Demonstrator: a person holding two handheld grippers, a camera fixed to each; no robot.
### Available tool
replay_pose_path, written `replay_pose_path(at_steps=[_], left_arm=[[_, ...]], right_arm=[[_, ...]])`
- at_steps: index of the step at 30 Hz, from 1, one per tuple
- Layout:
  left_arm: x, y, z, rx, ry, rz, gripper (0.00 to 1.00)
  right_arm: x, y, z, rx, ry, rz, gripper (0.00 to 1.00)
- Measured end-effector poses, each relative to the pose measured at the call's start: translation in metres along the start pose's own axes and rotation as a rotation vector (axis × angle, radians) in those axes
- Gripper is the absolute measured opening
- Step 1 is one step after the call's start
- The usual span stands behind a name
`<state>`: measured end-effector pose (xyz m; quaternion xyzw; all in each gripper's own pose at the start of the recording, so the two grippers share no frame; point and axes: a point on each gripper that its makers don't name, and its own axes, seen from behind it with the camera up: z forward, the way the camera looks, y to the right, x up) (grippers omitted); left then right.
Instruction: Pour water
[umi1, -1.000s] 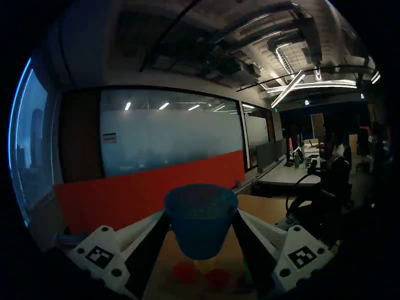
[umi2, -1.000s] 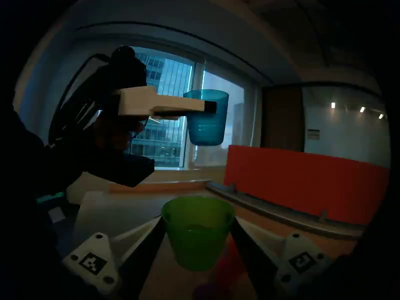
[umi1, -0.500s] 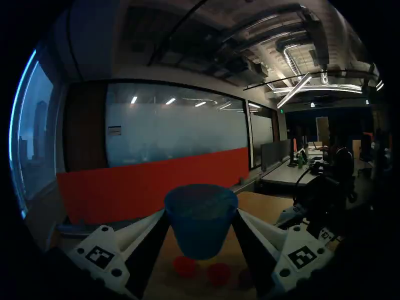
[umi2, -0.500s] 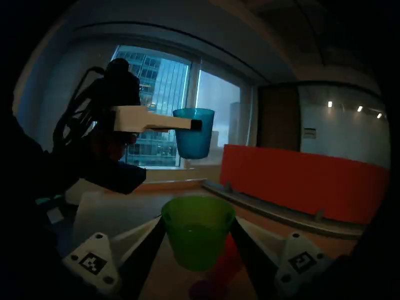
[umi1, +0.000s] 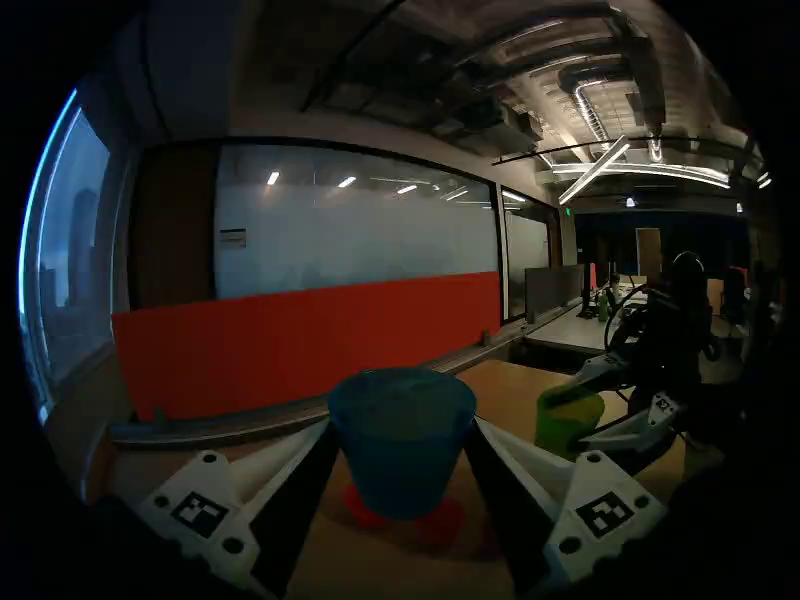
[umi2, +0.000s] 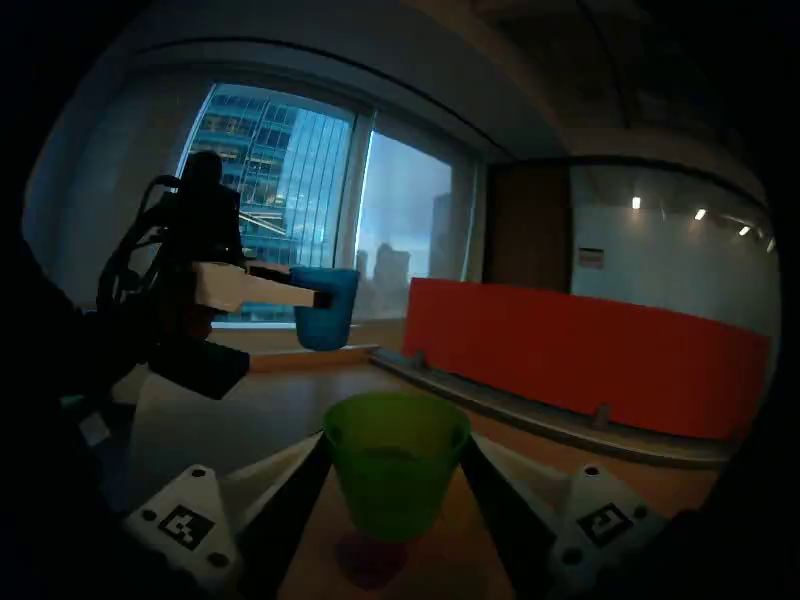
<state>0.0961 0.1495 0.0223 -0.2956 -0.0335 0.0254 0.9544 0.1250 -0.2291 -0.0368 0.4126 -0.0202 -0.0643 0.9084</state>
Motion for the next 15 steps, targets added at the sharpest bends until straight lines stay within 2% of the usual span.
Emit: replay_pose_path(at_steps=[15], left_arm=[[-0.030,0.005,0.000,-0.015,-0.032,0.021,0.84]], right_arm=[[-0.003,0.043,-0.034,-0.086,-0.007,0.014,0.90]])
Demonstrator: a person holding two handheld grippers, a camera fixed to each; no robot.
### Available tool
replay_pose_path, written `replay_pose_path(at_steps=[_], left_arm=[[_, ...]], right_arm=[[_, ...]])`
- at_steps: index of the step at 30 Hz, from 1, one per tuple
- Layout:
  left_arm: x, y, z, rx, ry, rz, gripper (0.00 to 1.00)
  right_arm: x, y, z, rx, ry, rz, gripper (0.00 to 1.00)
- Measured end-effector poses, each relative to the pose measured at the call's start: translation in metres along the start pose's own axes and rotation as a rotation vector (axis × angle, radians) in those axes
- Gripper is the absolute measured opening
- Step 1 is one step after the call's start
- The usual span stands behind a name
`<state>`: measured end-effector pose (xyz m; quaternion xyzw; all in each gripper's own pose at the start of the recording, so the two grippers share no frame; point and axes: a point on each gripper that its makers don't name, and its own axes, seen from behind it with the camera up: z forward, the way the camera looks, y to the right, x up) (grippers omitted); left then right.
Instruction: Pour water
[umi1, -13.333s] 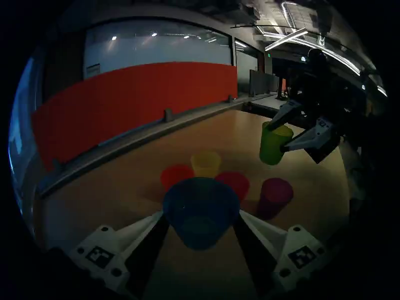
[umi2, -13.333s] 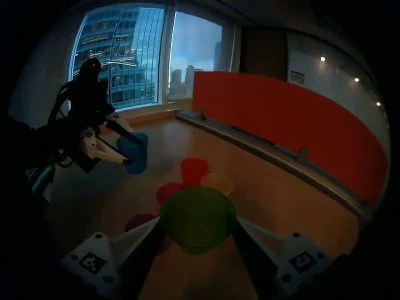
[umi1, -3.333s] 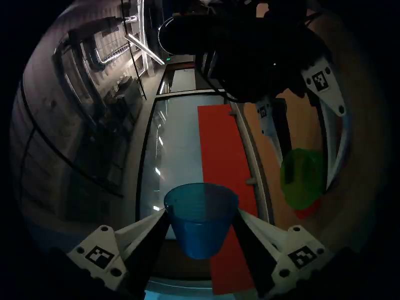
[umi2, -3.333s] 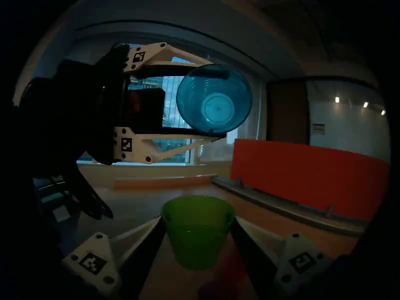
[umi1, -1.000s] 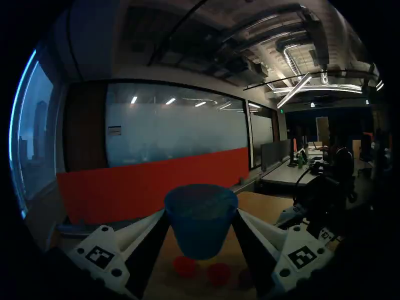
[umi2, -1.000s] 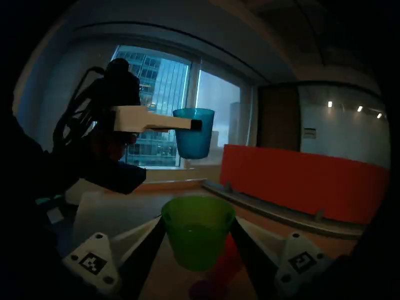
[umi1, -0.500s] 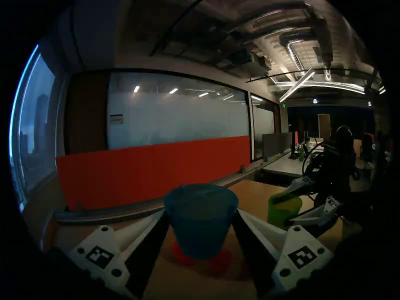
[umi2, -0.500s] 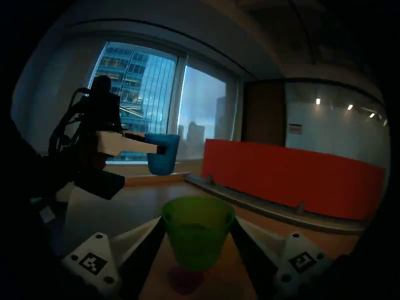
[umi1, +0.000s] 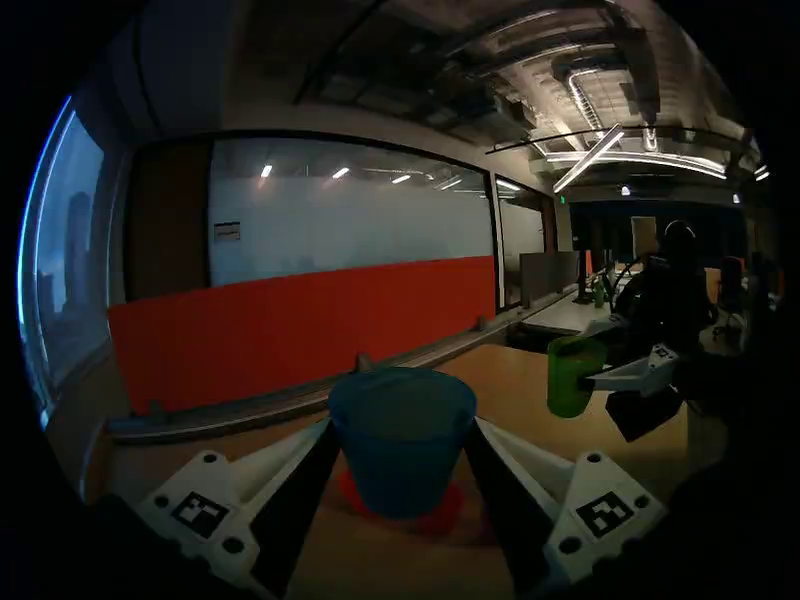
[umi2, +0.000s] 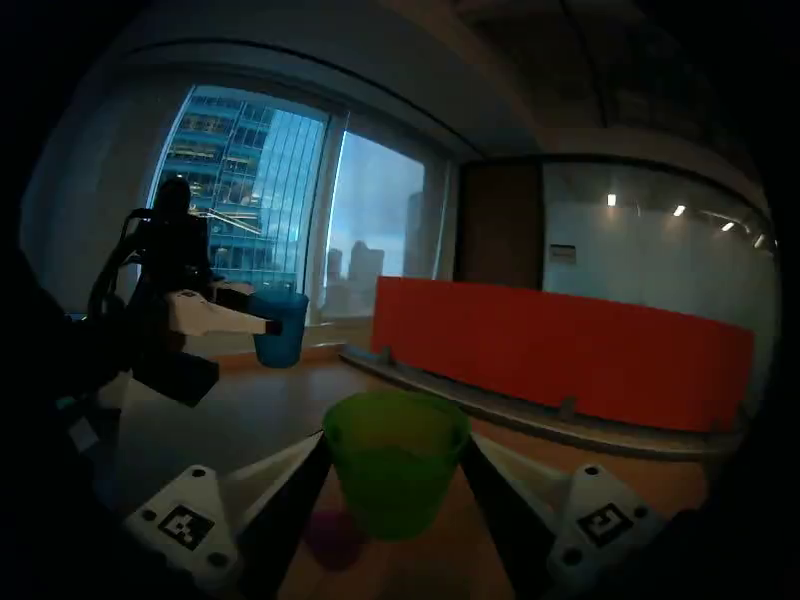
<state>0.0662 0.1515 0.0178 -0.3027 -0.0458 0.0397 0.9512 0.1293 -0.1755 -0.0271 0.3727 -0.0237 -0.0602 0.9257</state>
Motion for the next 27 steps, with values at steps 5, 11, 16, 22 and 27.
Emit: replay_pose_path(at_steps=[5,11,16,22,27], left_arm=[[-0.009,0.003,0.000,-0.006,-0.011,-0.008,0.84],[-0.016,0.005,0.000,-0.012,-0.023,0.000,0.84],[-0.025,0.008,0.001,-0.023,-0.043,0.005,0.84],[-0.037,0.013,0.002,-0.043,-0.072,0.004,0.84],[-0.052,0.018,0.003,-0.059,-0.109,0.019,0.84]], right_arm=[[-0.001,0.009,-0.007,-0.016,-0.003,-0.002,0.90],[-0.003,0.015,-0.010,-0.019,-0.015,0.002,0.90],[-0.009,0.016,-0.011,-0.008,-0.037,-0.001,0.90],[-0.020,0.013,-0.012,0.019,-0.076,-0.004,0.90],[-0.031,0.013,-0.012,0.038,-0.113,-0.006,0.90]])
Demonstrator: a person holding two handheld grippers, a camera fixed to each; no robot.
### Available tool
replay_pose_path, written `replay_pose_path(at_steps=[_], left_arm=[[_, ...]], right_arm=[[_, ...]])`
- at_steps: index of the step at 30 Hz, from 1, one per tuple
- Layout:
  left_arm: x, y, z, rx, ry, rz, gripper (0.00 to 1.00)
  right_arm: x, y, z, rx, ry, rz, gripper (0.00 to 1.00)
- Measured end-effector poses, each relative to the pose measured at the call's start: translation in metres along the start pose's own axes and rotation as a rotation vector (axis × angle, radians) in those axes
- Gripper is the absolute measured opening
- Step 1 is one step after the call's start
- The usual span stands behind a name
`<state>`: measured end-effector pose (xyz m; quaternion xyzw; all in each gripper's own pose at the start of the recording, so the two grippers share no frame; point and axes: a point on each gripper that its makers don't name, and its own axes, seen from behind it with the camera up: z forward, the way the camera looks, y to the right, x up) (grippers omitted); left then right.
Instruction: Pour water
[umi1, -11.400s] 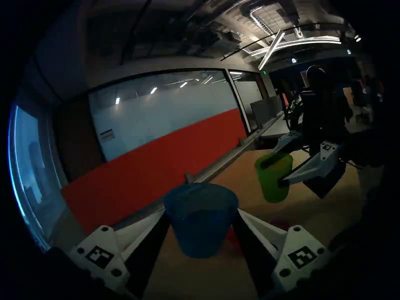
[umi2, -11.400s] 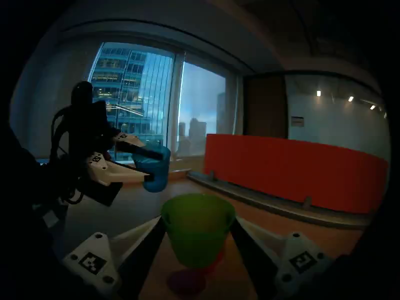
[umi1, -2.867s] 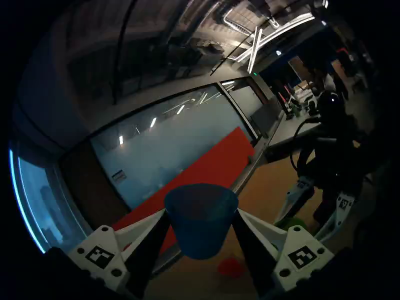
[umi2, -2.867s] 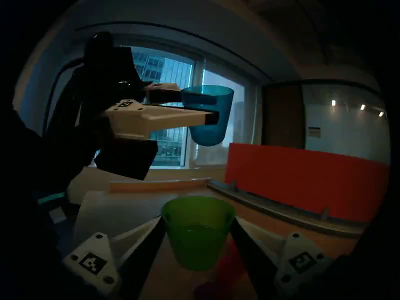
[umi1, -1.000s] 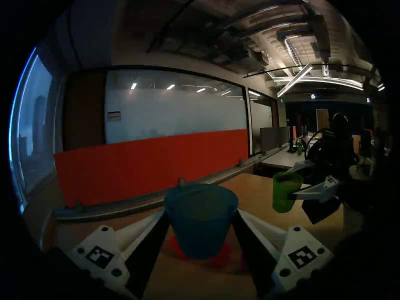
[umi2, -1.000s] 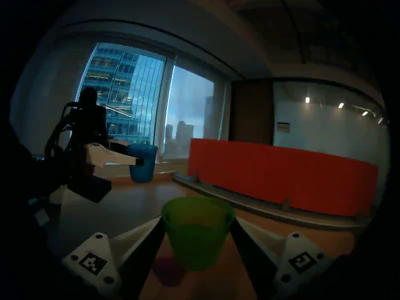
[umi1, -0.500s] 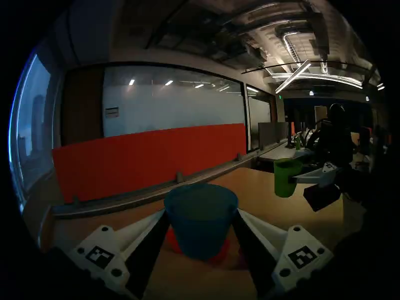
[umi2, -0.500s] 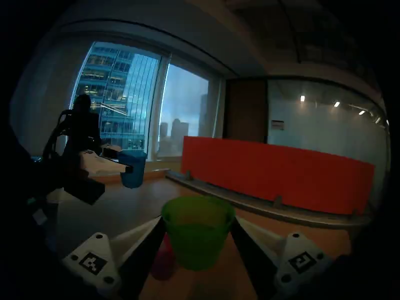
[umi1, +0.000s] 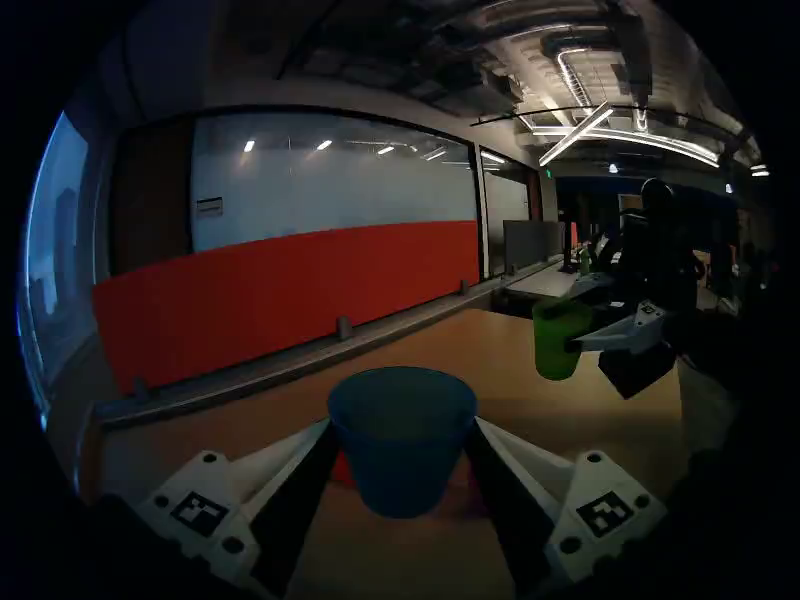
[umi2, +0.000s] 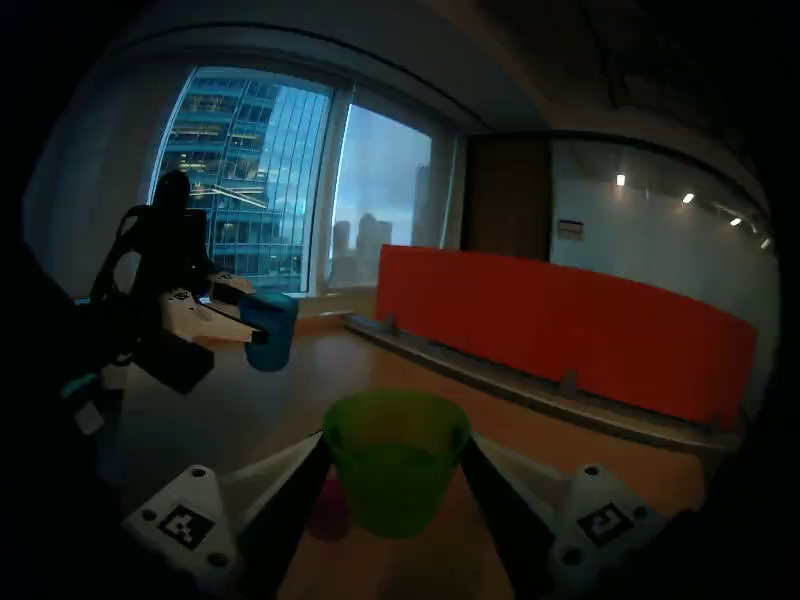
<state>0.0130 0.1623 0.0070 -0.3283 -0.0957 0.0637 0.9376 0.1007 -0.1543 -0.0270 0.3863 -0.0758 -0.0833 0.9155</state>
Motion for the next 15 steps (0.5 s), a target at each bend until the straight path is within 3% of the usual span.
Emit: replay_pose_path(at_steps=[9,15], left_arm=[[-0.028,0.002,0.007,-0.023,-0.078,0.008,0.84],[-0.048,0.010,0.011,-0.058,-0.133,0.023,0.85]], right_arm=[[-0.026,-0.003,0.001,0.049,-0.084,0.001,0.90],[-0.042,-0.003,0.004,0.072,-0.135,-0.002,0.90]])
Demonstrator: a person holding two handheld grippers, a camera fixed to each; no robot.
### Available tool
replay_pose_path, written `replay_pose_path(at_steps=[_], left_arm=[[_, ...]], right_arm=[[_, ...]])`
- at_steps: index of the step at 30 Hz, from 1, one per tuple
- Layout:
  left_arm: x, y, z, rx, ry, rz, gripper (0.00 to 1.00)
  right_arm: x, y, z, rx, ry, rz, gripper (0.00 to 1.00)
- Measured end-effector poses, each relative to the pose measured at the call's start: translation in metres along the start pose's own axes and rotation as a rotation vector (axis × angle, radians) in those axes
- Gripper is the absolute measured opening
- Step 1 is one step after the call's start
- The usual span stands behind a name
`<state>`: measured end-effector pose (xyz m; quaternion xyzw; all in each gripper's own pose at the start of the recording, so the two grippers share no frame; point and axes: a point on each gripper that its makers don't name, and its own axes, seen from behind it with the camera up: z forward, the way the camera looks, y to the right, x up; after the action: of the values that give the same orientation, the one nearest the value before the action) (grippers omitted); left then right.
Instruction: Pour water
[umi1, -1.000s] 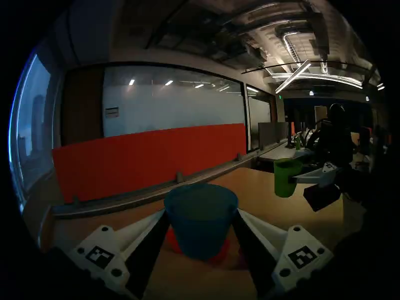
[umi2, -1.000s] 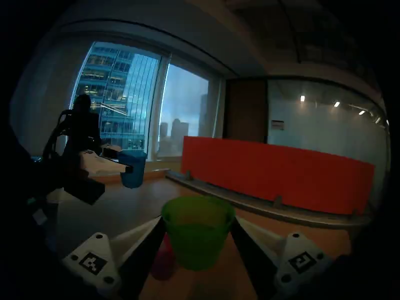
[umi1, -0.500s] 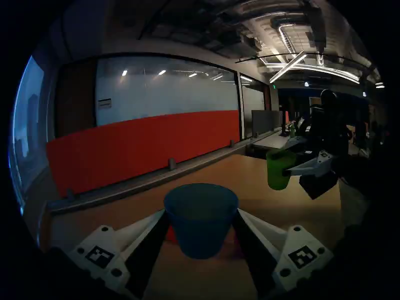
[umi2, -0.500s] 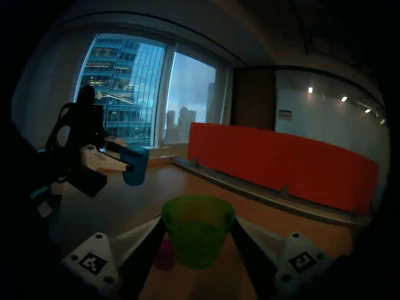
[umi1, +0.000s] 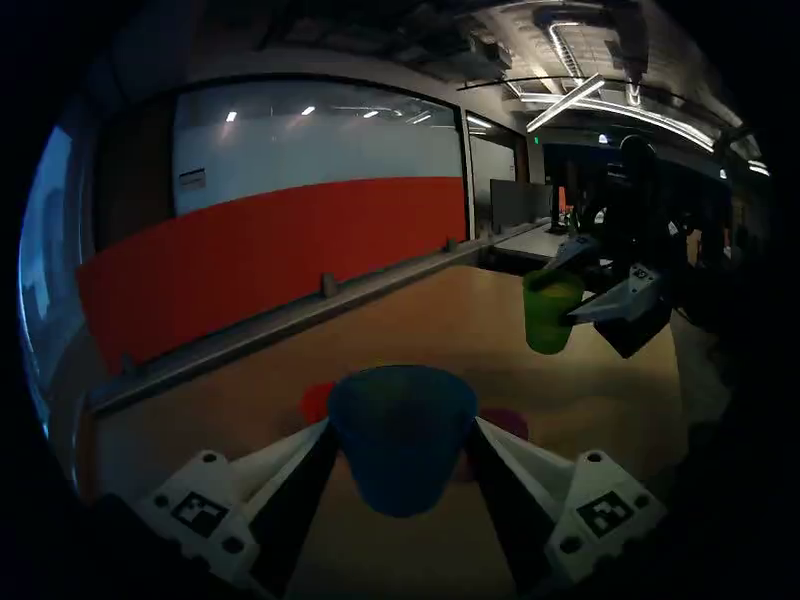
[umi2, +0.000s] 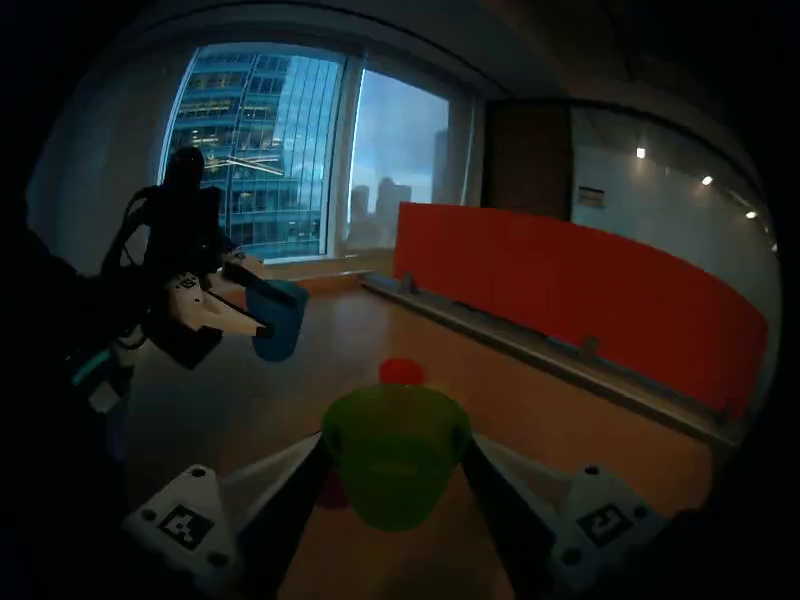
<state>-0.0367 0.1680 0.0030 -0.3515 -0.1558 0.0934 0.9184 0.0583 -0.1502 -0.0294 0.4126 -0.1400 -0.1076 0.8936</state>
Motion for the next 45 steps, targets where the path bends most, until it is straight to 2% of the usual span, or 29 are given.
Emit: replay_pose_path(at_steps=[12,23,29,35,45], left_arm=[[-0.039,0.014,0.018,-0.079,-0.108,0.016,0.85],[-0.080,0.028,0.032,-0.165,-0.229,0.055,0.85],[-0.100,0.033,0.042,-0.192,-0.284,0.086,0.85],[-0.111,0.036,0.051,-0.219,-0.311,0.098,0.85],[-0.128,0.038,0.061,-0.246,-0.339,0.081,0.85]], right_arm=[[-0.031,0.002,0.012,0.035,-0.094,-0.009,0.90],[-0.064,0.002,0.023,0.063,-0.174,-0.001,0.90],[-0.080,0.001,0.028,0.075,-0.215,-0.002,0.90],[-0.096,-0.002,0.032,0.089,-0.250,-0.005,0.90],[-0.119,-0.003,0.039,0.098,-0.290,0.002,0.90]])
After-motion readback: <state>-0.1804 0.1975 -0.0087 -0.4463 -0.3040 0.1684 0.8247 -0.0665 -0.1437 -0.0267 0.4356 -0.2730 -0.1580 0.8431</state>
